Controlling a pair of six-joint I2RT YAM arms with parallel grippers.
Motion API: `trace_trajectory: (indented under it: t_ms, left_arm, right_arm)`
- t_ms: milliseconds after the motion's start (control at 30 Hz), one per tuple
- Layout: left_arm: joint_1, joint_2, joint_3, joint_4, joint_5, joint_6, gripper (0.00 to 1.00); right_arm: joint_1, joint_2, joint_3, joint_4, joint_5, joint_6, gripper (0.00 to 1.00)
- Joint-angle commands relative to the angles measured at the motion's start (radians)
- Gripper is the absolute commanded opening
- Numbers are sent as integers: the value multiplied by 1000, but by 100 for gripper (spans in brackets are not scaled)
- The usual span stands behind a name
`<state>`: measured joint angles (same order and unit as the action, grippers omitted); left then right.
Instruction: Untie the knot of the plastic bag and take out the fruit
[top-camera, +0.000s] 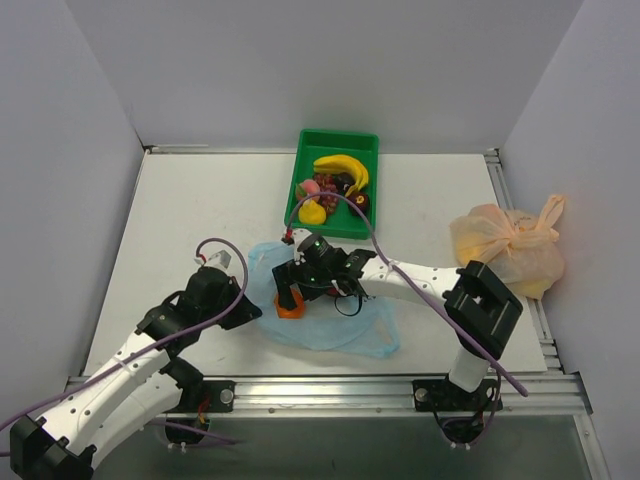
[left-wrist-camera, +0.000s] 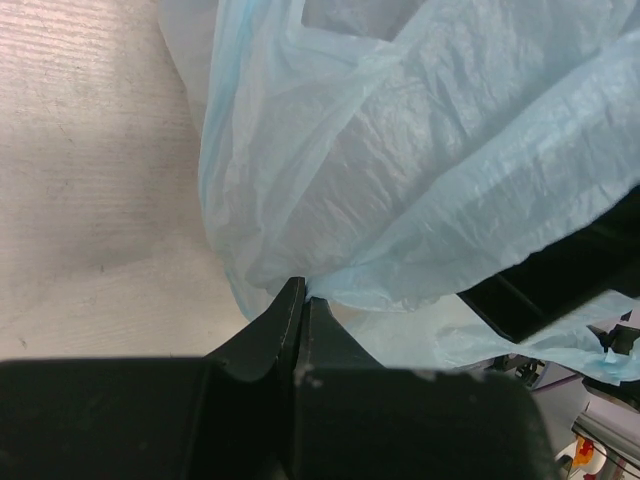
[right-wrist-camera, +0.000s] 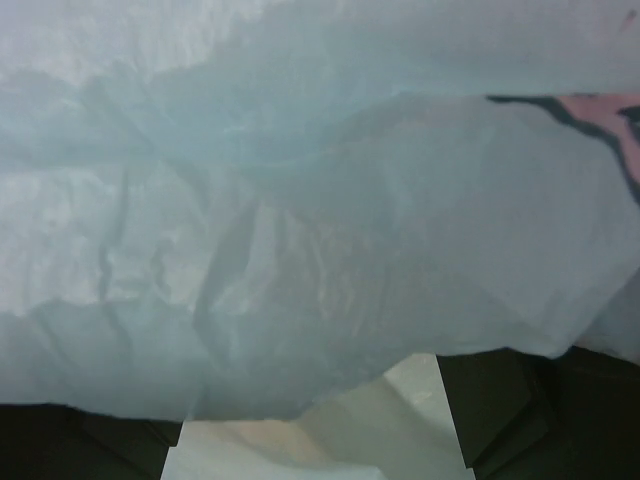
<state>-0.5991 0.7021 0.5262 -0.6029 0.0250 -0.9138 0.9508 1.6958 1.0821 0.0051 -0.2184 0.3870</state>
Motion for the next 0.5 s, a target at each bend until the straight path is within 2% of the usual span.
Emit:
trace_trajectory:
  t_ms: [0,133,233,267,333,367,467]
  left_arm:
    - [5,-3,47,-3,18,15,0]
    - [5,0,49,-5,16,15,0]
    - [5,4,47,-5,12,13,0]
    - [5,4,49,-3,7,13,0]
    - [5,7,49,-5,4,15,0]
    - [5,7,49,-5,0,13,0]
    - [5,10,52,-5,-7,15,0]
  right_arm:
    - [5,56,55,45,-10,13,92]
    - [5,100,58,45,-12,12,86]
    - [5,113,44,44,-25,-2,70]
    - [2,110,39,45,-30,-3,59]
    - [2,93,23,44,-29,-11,47]
    - [-1,84,19,42,-27,-13,36]
    - [-3,19,-1,12,-13,-31,19]
